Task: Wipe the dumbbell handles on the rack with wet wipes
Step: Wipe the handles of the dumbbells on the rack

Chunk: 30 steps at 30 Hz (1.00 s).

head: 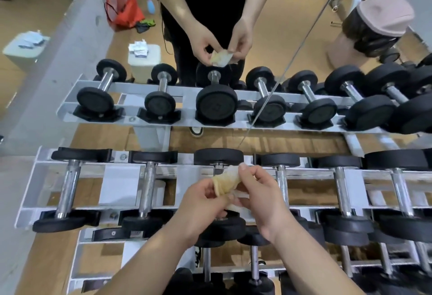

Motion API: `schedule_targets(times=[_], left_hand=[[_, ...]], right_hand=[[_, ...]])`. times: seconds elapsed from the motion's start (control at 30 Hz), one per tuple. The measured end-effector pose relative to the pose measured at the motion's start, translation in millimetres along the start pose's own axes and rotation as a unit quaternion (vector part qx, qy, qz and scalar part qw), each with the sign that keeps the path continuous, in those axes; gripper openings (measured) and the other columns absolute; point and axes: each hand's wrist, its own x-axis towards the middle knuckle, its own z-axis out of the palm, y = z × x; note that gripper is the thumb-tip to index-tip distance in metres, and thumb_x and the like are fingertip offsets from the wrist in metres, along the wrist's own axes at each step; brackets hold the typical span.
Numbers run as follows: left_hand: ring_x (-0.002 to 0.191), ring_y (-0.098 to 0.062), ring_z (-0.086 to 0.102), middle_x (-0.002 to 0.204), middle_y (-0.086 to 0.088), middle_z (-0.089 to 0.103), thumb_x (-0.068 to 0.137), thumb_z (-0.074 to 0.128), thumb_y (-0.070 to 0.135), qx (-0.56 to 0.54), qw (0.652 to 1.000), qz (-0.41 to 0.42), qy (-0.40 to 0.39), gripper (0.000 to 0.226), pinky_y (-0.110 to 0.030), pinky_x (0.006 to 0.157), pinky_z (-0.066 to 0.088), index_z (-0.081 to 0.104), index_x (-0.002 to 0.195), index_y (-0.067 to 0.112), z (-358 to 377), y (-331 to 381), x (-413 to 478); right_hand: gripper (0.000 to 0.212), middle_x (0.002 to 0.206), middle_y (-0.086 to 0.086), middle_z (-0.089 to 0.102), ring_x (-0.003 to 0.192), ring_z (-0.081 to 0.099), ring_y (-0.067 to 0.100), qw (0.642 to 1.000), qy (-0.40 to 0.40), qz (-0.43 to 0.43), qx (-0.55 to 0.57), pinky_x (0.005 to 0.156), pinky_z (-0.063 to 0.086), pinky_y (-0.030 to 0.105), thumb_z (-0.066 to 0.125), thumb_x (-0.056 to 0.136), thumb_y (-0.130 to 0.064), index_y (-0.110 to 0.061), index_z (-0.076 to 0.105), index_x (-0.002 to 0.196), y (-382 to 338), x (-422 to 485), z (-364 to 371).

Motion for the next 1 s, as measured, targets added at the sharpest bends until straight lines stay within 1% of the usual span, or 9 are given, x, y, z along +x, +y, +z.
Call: schedule_targets(times=[0.1, 0.23, 0.33, 0.5, 0.6, 0.67, 0.8, 0.9, 1.0], left_hand=[[0.104, -0.02, 0.074, 0.108, -0.001, 0.079, 0.094, 0.065, 0.0, 0.009, 0.999, -0.019, -0.03, 0.032, -0.039, 0.091, 0.061, 0.074, 0.116, 0.021, -13.5, -5.8, 4.2], [0.094, -0.025, 0.074, 0.104, -0.012, 0.079, 0.096, 0.062, 0.005, -0.006, 0.997, -0.061, -0.04, 0.023, -0.042, 0.093, 0.06, 0.08, 0.101, 0.019, -31.6, -12.1, 5.0], [0.089, -0.026, 0.071, 0.101, -0.016, 0.076, 0.1, 0.058, 0.006, -0.086, 0.993, -0.076, -0.024, 0.022, -0.041, 0.084, 0.058, 0.078, 0.092, 0.014, -38.4, -14.3, 6.5], [0.123, -0.031, 0.066, 0.13, -0.013, 0.071, 0.109, 0.047, 0.03, -0.254, 0.958, -0.103, -0.081, 0.036, -0.052, 0.106, 0.051, 0.064, 0.133, 0.01, -30.7, -15.0, 3.7], [0.116, -0.033, 0.07, 0.123, -0.014, 0.073, 0.101, 0.064, 0.018, -0.191, 0.974, -0.093, -0.079, 0.033, -0.047, 0.093, 0.059, 0.061, 0.133, 0.011, -25.8, -17.7, 4.4], [0.106, -0.033, 0.073, 0.117, -0.015, 0.075, 0.095, 0.067, -0.002, -0.144, 0.984, -0.09, -0.051, 0.039, -0.039, 0.081, 0.06, 0.062, 0.131, 0.011, -28.0, -23.3, 8.2], [0.095, -0.032, 0.074, 0.11, -0.016, 0.076, 0.093, 0.057, -0.009, -0.079, 0.991, -0.102, -0.02, 0.053, -0.036, 0.08, 0.061, 0.06, 0.137, 0.021, -36.7, -32.3, 11.8], [0.09, -0.034, 0.073, 0.101, -0.015, 0.073, 0.097, 0.058, -0.002, -0.119, 0.989, -0.088, -0.026, 0.057, -0.046, 0.087, 0.062, 0.06, 0.136, 0.039, -34.7, -30.5, 8.7], [0.097, -0.031, 0.075, 0.104, -0.013, 0.077, 0.099, 0.069, 0.027, -0.1, 0.993, -0.054, -0.033, 0.041, -0.046, 0.092, 0.06, 0.06, 0.135, 0.043, -27.7, -24.8, 7.3]], right_hand=[[0.035, 0.092, 0.006, 0.078, 0.089, 0.073, 0.029, 0.998, 0.048, -0.012, -0.041, 0.088, 0.061, 0.046, 0.056, 0.105, -0.045, -0.016, 0.06, 0.086, 2.4, 6.9, -1.9], [0.039, 0.071, -0.001, 0.055, 0.072, 0.052, 0.019, 0.99, 0.128, -0.028, -0.059, 0.07, 0.049, 0.035, 0.051, 0.105, -0.05, -0.017, 0.053, 0.084, 4.4, 16.1, -2.9], [0.041, 0.082, 0.006, 0.059, 0.08, 0.057, 0.024, 0.988, 0.149, -0.004, -0.047, 0.075, 0.054, 0.045, 0.046, 0.106, -0.054, -0.016, 0.053, 0.092, 11.7, 22.4, -0.5], [0.06, 0.116, 0.013, 0.077, 0.103, 0.077, 0.032, 0.973, 0.069, 0.156, 0.158, 0.087, 0.062, 0.05, 0.058, 0.095, -0.066, -0.02, 0.057, 0.133, 25.1, 34.3, 4.1], [0.056, 0.115, 0.019, 0.075, 0.099, 0.076, 0.035, 0.973, 0.028, 0.167, 0.155, 0.077, 0.062, 0.046, 0.081, 0.089, -0.03, -0.009, 0.057, 0.134, 31.2, 36.9, 2.0], [0.035, 0.106, 0.018, 0.073, 0.088, 0.075, 0.033, 0.978, 0.044, 0.159, 0.131, 0.07, 0.061, 0.044, 0.074, 0.092, -0.004, -0.006, 0.058, 0.123, 35.8, 39.4, -3.4], [0.022, 0.119, 0.023, 0.07, 0.095, 0.075, 0.036, 0.968, 0.058, 0.151, 0.192, 0.068, 0.061, 0.04, 0.064, 0.099, -0.004, -0.011, 0.059, 0.119, 40.2, 45.1, -10.3], [0.044, 0.122, 0.02, 0.073, 0.108, 0.073, 0.038, 0.971, 0.075, 0.144, 0.176, 0.079, 0.06, 0.046, 0.061, 0.098, 0.002, -0.018, 0.057, 0.137, 40.0, 43.8, -11.4], [0.071, 0.129, 0.013, 0.069, 0.111, 0.071, 0.035, 0.983, 0.052, 0.133, 0.117, 0.085, 0.059, 0.048, 0.054, 0.097, 0.012, -0.026, 0.038, 0.156, 35.8, 35.8, -12.8]])
